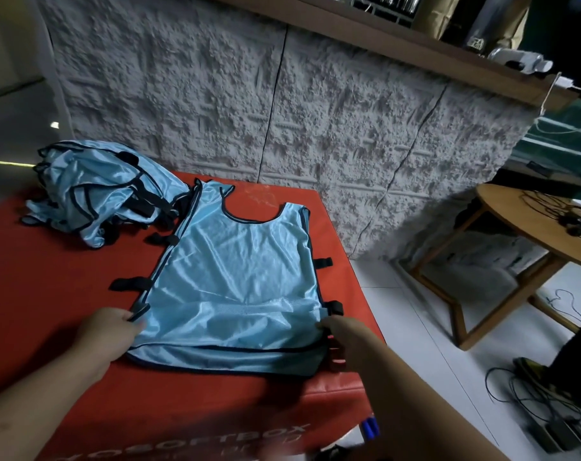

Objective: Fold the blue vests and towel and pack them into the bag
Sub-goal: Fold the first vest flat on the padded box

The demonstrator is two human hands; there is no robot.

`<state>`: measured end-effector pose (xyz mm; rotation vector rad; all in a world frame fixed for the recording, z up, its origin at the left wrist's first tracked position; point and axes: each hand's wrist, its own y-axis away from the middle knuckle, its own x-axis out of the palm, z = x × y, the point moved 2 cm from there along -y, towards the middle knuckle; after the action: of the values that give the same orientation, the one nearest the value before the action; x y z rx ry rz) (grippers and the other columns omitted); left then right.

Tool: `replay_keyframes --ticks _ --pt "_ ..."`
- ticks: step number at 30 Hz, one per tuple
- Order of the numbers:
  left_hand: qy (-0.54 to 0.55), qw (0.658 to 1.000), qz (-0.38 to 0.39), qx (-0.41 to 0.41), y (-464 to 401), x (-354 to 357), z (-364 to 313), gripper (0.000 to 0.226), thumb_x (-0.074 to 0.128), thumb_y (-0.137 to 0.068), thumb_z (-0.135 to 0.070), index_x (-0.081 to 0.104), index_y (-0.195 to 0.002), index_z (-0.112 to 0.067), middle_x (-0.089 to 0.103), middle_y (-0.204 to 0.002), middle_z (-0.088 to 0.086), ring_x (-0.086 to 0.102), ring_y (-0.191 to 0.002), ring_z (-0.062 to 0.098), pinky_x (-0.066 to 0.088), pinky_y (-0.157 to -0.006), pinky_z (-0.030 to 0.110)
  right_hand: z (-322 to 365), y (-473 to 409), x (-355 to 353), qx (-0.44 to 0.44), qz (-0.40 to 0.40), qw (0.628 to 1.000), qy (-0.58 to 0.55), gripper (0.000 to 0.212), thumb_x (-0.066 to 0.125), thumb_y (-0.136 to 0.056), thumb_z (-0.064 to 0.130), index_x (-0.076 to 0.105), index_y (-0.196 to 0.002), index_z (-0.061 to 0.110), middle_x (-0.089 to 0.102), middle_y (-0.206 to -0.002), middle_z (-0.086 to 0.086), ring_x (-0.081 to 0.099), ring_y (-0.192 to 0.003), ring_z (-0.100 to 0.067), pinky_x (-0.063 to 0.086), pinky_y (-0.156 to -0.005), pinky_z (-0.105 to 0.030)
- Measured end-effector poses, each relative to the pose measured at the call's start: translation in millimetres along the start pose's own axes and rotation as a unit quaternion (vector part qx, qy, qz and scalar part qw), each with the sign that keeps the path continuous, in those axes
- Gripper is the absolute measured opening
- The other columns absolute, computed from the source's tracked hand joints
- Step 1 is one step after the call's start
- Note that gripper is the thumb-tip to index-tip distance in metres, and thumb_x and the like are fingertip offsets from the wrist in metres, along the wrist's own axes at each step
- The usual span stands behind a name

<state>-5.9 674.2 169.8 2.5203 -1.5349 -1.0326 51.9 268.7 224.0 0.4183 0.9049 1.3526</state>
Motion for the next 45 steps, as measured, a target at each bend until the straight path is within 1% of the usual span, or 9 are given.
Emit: replay_keyframes --ticks 3,9,12,16,20,23,32,36,45 --pt "0.053 0.998 0.016 -0.041 -0.1 0.4 4.3 0.020 0.071 -0.091 -0.024 0.073 -0.081 -0.007 0.074 -0.083 0.017 0.068 -0.078 0.033 0.053 -0.071 0.047 2.4 7.9 -9.5 0.018 0.047 0.999 0.018 0.015 0.064 -0.086 0.024 0.059 -0.092 0.011 0.061 -0.085 -0.009 0.060 -0.076 -0.027 0.051 -0.081 -0.040" --pt "0.169 0.975 0.052 -0.131 19.3 -4.4 -10.8 0.011 0.065 -0.095 -0.008 0.062 -0.104 -0.004 0.065 -0.094 0.012 0.059 -0.082 0.026 0.045 -0.067 0.033 -3.4 8.4 -4.5 -0.005 0.075 0.997 -0.005 0.018 0.059 -0.085 0.006 0.061 -0.103 0.004 0.063 -0.088 -0.015 0.065 -0.081 -0.032 0.057 -0.091 -0.048" --pt "0.160 0.974 0.062 -0.150 29.1 -10.6 -13.3 0.004 0.062 -0.095 -0.002 0.062 -0.100 -0.003 0.066 -0.094 0.018 0.062 -0.080 0.029 0.050 -0.061 0.037 -2.6 15.5 -2.2 -0.010 0.083 0.996 -0.023 0.015 0.056 -0.087 -0.001 0.059 -0.101 0.002 0.064 -0.081 -0.018 0.067 -0.069 -0.032 0.062 -0.067 -0.043" --pt "0.154 0.977 0.040 -0.143 34.9 -13.3 -12.9 0.007 0.064 -0.094 -0.001 0.058 -0.091 -0.003 0.061 -0.092 0.017 0.060 -0.079 0.028 0.055 -0.064 0.041 -4.3 11.7 -8.9 0.000 0.021 0.999 0.037 0.009 0.061 -0.082 -0.004 0.059 -0.088 0.004 0.056 -0.073 -0.012 0.058 -0.063 -0.025 0.058 -0.076 -0.043" --pt "0.140 0.977 0.043 -0.153 34.9 -13.9 -11.7 0.011 0.066 -0.091 0.006 0.057 -0.094 0.002 0.058 -0.092 0.018 0.058 -0.078 0.028 0.054 -0.062 0.041 -6.0 7.1 -13.3 0.028 -0.015 0.995 0.090 0.010 0.060 -0.086 -0.005 0.054 -0.080 0.000 0.050 -0.071 -0.014 0.053 -0.057 -0.026 0.056 -0.049 -0.032" --pt "0.114 0.980 0.044 -0.155 31.7 -13.0 -7.8 0.011 0.067 -0.087 0.012 0.060 -0.094 0.008 0.062 -0.090 0.022 0.060 -0.076 0.030 0.054 -0.057 0.038 -6.5 1.5 -11.4 0.035 -0.019 0.991 0.129 0.010 0.054 -0.090 -0.008 0.053 -0.081 -0.003 0.053 -0.076 -0.018 0.058 -0.063 -0.031 0.058 -0.063 -0.039" --pt "0.106 0.985 0.036 -0.132 31.2 -11.8 -9.8 0.009 0.067 -0.093 -0.005 0.062 -0.098 0.001 0.065 -0.095 0.021 0.063 -0.083 0.032 0.055 -0.071 0.041 -6.3 2.9 -10.2 0.006 -0.015 0.999 0.052 0.006 0.062 -0.095 0.003 0.058 -0.094 0.000 0.060 -0.080 -0.019 0.059 -0.065 -0.031 0.054 -0.055 -0.040" --pt "0.108 0.986 0.029 -0.124 30.1 -13.8 -8.2 0.008 0.063 -0.096 -0.002 0.060 -0.096 0.005 0.061 -0.093 0.021 0.059 -0.079 0.030 0.051 -0.059 0.037 -3.7 3.1 -14.7 -0.010 -0.029 0.999 0.009 0.015 0.066 -0.095 0.003 0.053 -0.089 -0.002 0.057 -0.084 -0.022 0.059 -0.069 -0.034 0.055 -0.037 -0.039" --pt "0.028 0.992 0.024 -0.118 30.3 -13.8 -10.6 0.008 0.063 -0.083 0.015 0.066 -0.089 0.010 0.067 -0.093 0.030 0.067 -0.083 0.041 0.062 -0.065 0.048 -7.8 4.6 -7.1 0.027 0.023 0.999 0.026 0.016 0.065 -0.085 -0.016 0.061 -0.090 0.000 0.061 -0.081 -0.016 0.059 -0.071 -0.027 0.052 -0.063 -0.036"
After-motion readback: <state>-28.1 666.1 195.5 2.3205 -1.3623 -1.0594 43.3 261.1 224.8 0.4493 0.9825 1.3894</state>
